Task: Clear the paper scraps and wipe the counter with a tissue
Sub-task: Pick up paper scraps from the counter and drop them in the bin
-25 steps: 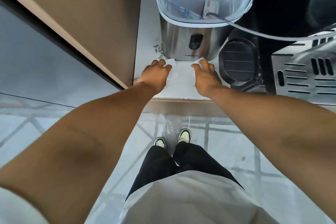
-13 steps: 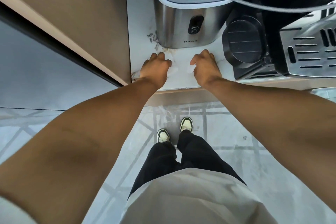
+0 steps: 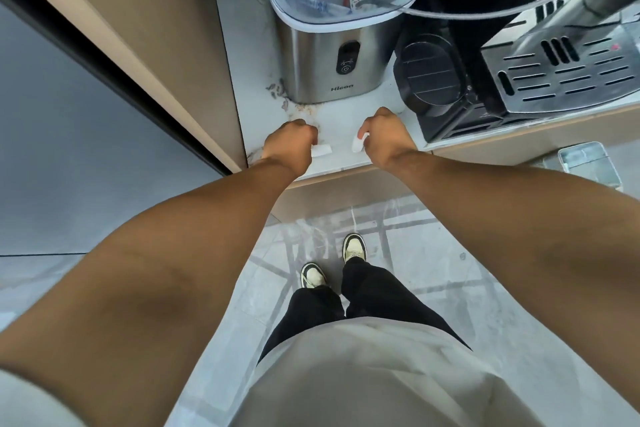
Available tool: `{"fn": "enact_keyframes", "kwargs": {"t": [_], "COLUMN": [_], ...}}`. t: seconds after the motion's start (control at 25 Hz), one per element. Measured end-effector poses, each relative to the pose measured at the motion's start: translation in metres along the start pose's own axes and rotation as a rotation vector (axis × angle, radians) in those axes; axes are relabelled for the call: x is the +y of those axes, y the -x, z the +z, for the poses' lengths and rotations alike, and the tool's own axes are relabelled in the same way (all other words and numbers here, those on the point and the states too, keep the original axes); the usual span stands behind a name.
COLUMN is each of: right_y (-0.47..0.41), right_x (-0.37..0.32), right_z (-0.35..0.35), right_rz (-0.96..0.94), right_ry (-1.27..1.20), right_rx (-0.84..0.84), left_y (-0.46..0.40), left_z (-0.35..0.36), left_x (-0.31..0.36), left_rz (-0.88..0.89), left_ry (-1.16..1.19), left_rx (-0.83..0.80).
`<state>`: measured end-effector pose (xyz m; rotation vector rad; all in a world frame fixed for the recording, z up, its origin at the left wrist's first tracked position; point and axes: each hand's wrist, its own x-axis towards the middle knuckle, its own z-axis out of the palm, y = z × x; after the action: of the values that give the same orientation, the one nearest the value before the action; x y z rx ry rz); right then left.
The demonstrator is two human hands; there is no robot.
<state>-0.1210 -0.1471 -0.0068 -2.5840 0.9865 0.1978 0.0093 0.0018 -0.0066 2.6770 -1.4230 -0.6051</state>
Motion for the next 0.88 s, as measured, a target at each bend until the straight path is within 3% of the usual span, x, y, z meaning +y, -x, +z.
{"fn": "enact_keyframes", "kwargs": {"t": [0.24, 0.48, 0.88], "right_y": [0.036, 0.071, 0.167], "right_x": [0.022, 0.088, 0.264], "right_z": [-0.009, -0.03, -0.07], "right_rz": [0.1, 0.227, 0.432], "right_ry": [-0.039, -0.104, -0.27], "right_rx": [0.043, 0.091, 0.166], "left_y": [0.0, -0.015, -0.031], "left_z": [-0.005, -0.002, 0.047], "left_x": [0.031, 0.09, 0.297], "left_rz": [0.139, 0.285, 0.576], "left_ry": [-0.056, -0.156, -0.243], "left_rx": [-0.009, -0.036, -0.1]}}
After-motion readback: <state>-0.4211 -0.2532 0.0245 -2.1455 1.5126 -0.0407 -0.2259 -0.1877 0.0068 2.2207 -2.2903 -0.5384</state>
